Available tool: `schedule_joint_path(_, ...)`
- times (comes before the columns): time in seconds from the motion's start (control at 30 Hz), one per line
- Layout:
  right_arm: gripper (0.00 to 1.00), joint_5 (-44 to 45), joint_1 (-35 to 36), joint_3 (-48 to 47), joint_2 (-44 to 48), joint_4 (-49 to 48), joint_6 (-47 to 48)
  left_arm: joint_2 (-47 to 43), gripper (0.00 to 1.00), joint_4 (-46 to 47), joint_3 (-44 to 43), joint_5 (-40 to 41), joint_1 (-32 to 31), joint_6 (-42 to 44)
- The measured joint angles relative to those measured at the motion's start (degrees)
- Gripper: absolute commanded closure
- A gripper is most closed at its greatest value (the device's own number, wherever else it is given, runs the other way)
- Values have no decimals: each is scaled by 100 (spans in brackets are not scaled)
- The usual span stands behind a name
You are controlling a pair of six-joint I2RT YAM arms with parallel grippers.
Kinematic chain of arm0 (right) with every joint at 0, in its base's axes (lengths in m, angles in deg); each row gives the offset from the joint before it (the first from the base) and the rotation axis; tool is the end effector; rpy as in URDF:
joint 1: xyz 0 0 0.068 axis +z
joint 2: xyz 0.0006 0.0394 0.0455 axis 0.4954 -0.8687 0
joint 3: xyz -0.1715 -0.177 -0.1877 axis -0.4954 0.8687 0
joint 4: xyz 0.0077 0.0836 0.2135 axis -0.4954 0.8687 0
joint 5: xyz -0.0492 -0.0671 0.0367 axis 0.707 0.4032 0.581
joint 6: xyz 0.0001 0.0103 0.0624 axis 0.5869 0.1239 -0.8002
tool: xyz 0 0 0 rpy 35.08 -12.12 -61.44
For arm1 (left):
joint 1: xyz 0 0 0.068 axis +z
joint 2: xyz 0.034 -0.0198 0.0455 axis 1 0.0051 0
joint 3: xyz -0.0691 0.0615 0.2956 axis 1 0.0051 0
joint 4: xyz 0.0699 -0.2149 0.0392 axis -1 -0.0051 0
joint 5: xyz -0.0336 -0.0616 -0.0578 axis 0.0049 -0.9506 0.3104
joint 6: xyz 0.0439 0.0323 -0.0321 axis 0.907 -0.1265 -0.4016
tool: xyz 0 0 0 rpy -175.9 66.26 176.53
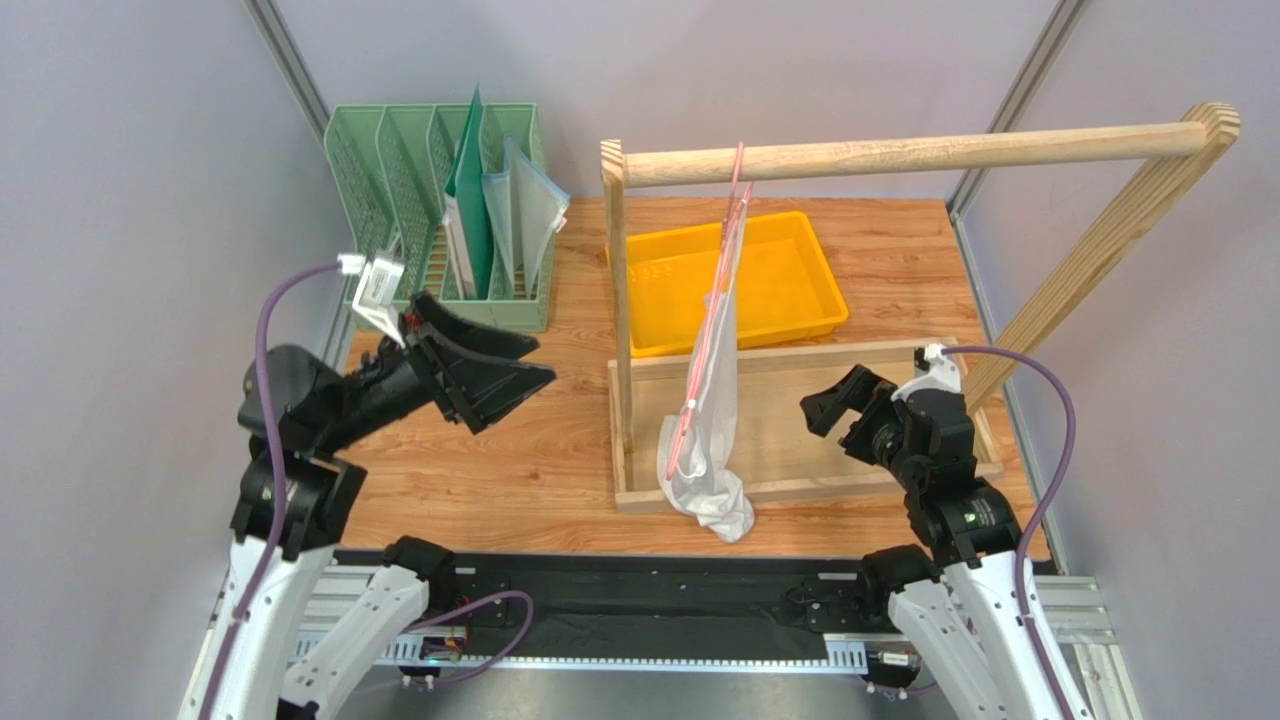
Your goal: Remove the tank top from the hanger
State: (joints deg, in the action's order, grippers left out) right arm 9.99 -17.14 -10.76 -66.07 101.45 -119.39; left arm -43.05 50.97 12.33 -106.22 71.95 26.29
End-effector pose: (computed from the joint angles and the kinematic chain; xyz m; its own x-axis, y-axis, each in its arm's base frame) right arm 0.0587 0.0136 0.2721 -0.5430 0.4738 -0.6933 0.1103 0.8587 0.5005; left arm 0.0350 -0.0449 0.4497 -0.4938 -0.4073 -0.7683 0.7079 0.3249 -0.6271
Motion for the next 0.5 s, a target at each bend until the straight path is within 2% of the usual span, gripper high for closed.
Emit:
schedule_joint_path(0.07, 1, -173, 0, 0, -28, -2, 66, 557, 11, 81, -560, -330, -205, -9)
schedule_joint_path(0.23, 1, -426, 0, 0, -7, -24, 195, 1805, 12, -358, -2146, -382, -1471, 619)
schedule_joint_path(0.5, 2, -774, 0, -109, 293, -7, 374, 2581, 25, -802, -2688, 907, -2706, 1373)
